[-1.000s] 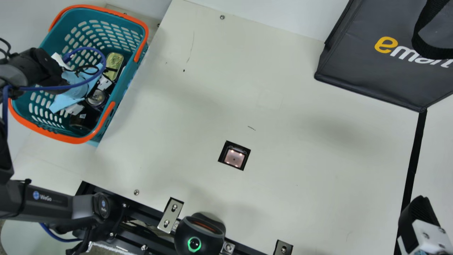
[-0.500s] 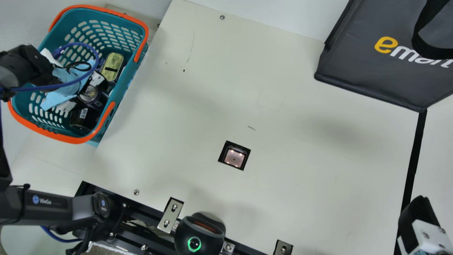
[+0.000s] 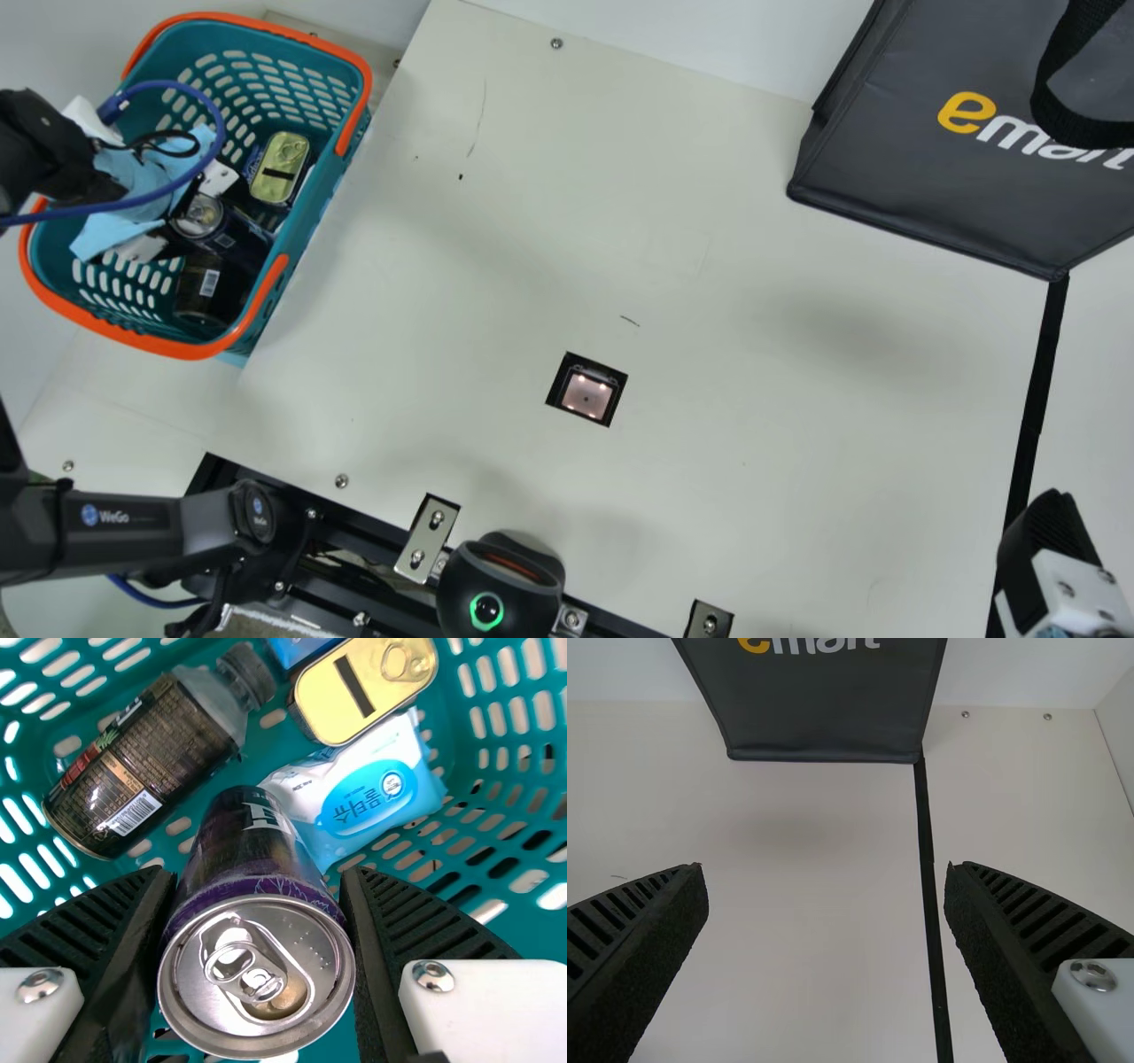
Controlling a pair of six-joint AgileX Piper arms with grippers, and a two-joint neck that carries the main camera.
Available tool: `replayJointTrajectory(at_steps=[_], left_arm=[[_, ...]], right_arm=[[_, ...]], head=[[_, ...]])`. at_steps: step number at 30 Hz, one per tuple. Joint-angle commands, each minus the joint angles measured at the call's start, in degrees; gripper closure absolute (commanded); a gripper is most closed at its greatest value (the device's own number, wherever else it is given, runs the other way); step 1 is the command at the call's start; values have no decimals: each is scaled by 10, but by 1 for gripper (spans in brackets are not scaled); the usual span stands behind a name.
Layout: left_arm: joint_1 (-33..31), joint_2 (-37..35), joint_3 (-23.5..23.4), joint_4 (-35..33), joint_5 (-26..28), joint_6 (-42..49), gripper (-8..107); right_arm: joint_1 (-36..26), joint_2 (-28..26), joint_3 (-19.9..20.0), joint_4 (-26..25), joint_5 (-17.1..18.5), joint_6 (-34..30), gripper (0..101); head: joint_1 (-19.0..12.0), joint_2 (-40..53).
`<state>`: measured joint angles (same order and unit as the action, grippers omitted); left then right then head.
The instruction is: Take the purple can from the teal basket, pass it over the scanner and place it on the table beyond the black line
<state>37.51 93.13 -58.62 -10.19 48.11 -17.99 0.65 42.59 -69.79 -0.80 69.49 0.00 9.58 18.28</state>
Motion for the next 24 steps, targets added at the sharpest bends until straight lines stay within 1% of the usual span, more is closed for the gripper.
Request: replayJointTrajectory(at_steps=[1,7,12,18,24], left_arm=[[1,-3,-7,-1,11,3,107],[2,-12,-34,9,33,24,107],[2,-18,-64,16,45,62,107],[-4,-33,-97,21,37,128,107],[-12,-55,-117,8,33,199,107]], right_arm=[[0,0,0,0,0,0,6],[0,0,0,0,0,0,6],[0,0,0,0,0,0,6],[0,0,0,0,0,0,6],[0,0,0,0,0,0,6]], head=[[-17,1],[-17,1],[-17,1],[-17,1],[-17,1]])
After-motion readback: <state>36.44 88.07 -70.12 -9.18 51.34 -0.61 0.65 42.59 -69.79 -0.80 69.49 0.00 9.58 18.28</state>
